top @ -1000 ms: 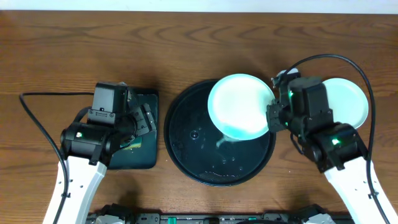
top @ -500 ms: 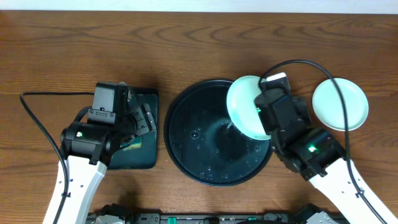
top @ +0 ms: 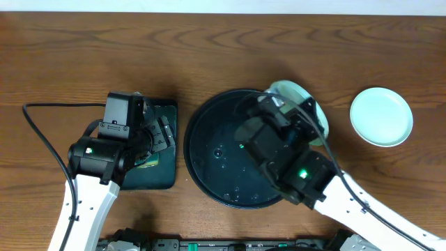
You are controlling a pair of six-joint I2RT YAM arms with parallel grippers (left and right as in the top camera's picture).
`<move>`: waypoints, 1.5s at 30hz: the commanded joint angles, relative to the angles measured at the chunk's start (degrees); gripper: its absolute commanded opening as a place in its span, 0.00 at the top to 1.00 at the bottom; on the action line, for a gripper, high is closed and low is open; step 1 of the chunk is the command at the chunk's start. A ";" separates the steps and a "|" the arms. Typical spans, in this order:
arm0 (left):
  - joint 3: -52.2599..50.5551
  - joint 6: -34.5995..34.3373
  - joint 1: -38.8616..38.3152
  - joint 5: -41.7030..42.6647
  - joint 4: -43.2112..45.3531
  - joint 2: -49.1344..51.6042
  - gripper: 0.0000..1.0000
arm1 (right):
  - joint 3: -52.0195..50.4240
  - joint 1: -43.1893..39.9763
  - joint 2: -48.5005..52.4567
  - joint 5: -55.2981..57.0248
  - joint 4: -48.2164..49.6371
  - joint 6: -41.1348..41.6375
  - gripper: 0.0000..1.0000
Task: Clean dirty plates on tray and stack at the side
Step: 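Lift the plate off the tray with the right gripper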
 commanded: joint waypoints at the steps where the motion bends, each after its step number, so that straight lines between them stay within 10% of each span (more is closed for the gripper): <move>1: 0.13 -0.07 -0.13 -0.15 -0.17 0.37 0.18 | 0.17 3.50 1.07 12.02 4.37 -12.85 0.99; 26: 0.09 0.15 -0.13 -0.79 -0.17 0.39 0.18 | 0.17 11.91 1.55 17.18 18.58 -39.78 0.99; 45: 0.07 0.15 -0.13 -0.74 -0.63 0.37 0.18 | 0.15 13.90 4.74 14.36 23.21 -32.00 0.99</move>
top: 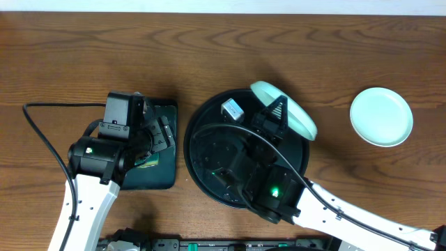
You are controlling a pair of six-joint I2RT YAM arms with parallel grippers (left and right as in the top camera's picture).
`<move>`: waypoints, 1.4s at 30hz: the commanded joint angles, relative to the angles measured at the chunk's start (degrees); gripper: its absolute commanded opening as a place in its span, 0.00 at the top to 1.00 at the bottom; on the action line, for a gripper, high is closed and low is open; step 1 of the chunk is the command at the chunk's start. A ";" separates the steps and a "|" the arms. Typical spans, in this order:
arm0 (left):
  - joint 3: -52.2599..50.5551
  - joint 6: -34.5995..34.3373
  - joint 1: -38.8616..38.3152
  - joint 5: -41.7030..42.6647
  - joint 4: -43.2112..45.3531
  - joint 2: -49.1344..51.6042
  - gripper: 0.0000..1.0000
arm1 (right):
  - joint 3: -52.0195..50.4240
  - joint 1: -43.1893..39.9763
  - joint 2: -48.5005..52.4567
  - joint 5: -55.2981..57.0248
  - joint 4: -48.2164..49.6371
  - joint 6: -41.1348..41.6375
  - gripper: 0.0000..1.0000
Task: Clean dirty plates on tray and stack at the side
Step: 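Lift the plate off the tray with the right gripper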
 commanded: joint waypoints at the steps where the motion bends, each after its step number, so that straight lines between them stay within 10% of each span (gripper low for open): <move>1: 0.09 0.13 -0.11 -0.72 -0.52 0.33 0.18 | 0.22 1.51 0.11 -1.18 0.85 1.11 0.99; 15: 0.07 0.13 -0.11 -0.74 -0.55 0.33 0.18 | 0.22 0.55 0.39 -8.07 0.61 -1.57 0.99; 26: 0.07 0.11 -0.11 -0.72 -0.52 0.55 0.18 | 0.22 -3.39 0.22 -15.98 -4.17 13.46 0.99; 34: 0.07 0.11 -0.11 -0.74 -0.48 0.55 0.18 | 0.22 -8.74 0.17 -51.15 -20.33 37.22 0.99; 42: 0.07 0.11 -0.11 -0.74 -0.39 0.55 0.18 | 0.22 -14.93 0.17 -10.23 -9.05 21.64 0.99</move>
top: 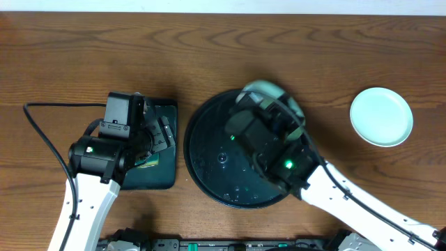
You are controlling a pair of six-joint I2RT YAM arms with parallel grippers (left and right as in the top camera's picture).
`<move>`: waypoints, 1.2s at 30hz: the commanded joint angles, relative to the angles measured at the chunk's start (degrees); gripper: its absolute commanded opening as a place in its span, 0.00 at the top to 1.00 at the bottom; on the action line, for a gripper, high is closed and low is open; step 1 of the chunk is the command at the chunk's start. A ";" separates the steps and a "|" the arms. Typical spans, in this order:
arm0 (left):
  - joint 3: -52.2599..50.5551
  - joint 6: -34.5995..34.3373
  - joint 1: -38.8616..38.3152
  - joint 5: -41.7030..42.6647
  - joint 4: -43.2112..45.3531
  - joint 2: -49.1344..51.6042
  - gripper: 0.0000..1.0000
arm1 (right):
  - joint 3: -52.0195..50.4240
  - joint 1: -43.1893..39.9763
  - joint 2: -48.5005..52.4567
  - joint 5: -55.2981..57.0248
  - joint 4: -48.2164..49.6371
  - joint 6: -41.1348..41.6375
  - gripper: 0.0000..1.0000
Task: Clean dirty plates on tray and stack at the side
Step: 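Lift the plate off the tray with the right gripper, then carry the plate right and set it on the plate stack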
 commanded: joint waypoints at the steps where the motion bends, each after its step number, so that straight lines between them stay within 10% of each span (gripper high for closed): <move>1: 0.07 0.11 -0.11 -0.74 -0.13 0.28 0.18 | 0.52 -1.40 -0.22 16.00 4.74 -7.23 0.99; 7: 0.07 0.11 -0.11 -0.74 -0.11 0.28 0.18 | 0.52 -1.49 -0.22 12.66 6.01 1.14 0.99; 18: 0.07 0.13 -0.11 -0.74 -0.07 0.28 0.18 | 0.52 -18.12 1.03 -47.30 -5.51 44.39 0.99; 27: 0.07 0.11 -0.11 -0.76 -0.07 0.33 0.18 | 0.52 -49.64 1.11 -77.50 -4.11 50.10 0.98; 36: 0.07 0.11 -0.11 -0.76 0.31 0.39 0.18 | 0.48 -77.77 1.73 -81.99 -7.65 51.30 0.98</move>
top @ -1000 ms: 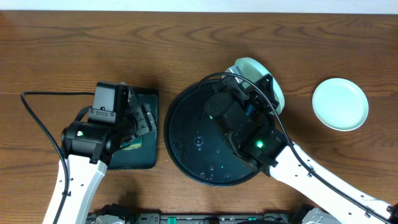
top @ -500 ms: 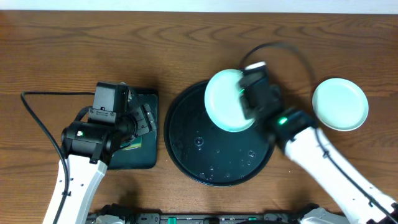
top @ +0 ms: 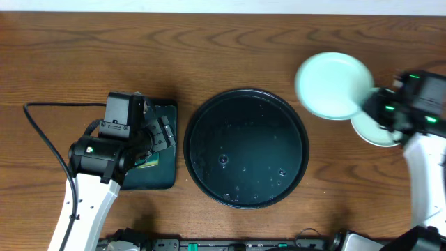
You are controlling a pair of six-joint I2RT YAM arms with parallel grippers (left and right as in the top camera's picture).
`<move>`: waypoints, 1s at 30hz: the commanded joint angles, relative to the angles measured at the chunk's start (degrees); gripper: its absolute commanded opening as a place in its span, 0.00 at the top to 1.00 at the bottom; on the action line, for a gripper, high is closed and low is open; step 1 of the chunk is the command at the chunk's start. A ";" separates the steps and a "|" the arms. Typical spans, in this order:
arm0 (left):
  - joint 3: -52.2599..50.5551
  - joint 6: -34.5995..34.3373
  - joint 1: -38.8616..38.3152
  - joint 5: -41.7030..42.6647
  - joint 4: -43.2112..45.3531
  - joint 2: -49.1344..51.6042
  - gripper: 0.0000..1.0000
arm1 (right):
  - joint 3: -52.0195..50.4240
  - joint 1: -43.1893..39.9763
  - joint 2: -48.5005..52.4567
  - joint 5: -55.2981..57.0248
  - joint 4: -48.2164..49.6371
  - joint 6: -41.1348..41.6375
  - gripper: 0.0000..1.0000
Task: Clean dirty plates on tray and stack at the side
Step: 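Carry the plate right and set it on the plate stack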
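A pale green plate [top: 333,85] hangs in the air right of the tray, level and tipped slightly. My right gripper [top: 373,106] is shut on its right rim. Under the gripper a second pale green plate [top: 376,132] lies on the table, partly hidden by the arm. The round dark tray [top: 209,111] sits mid-table, wet with droplets and bearing no plate. My left gripper [top: 159,137] rests over a dark square pad [top: 164,178] at the left; a yellow-green sponge [top: 148,162] peeks out under it. Its jaws are hidden.
The left arm's black cable [top: 42,132] loops across the table at the left. The brown wooden table [top: 209,49] stretches behind the tray. Rig hardware [top: 209,244] lines the front edge.
The right arm has left the tray and now stands at the table's right edge. The plate it held at the tray's upper right rim is now raised beside the plate on the table. The left arm is still.
The right gripper was at the tray's upper right rim with the plate. Then the plate stood tilted over that rim, then the arm covered most of it. Now the tray holds no plate and the plate hangs at the right. The left arm stayed on the pad throughout.
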 commanded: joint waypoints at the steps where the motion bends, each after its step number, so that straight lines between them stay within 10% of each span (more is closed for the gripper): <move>1: 0.07 0.11 -0.09 -0.74 0.11 0.39 0.18 | 0.39 -8.72 0.76 -3.63 -0.68 0.70 0.99; 30: 0.07 0.13 -0.09 -0.74 0.87 1.38 0.18 | 0.39 -20.79 19.04 9.16 3.61 3.04 0.98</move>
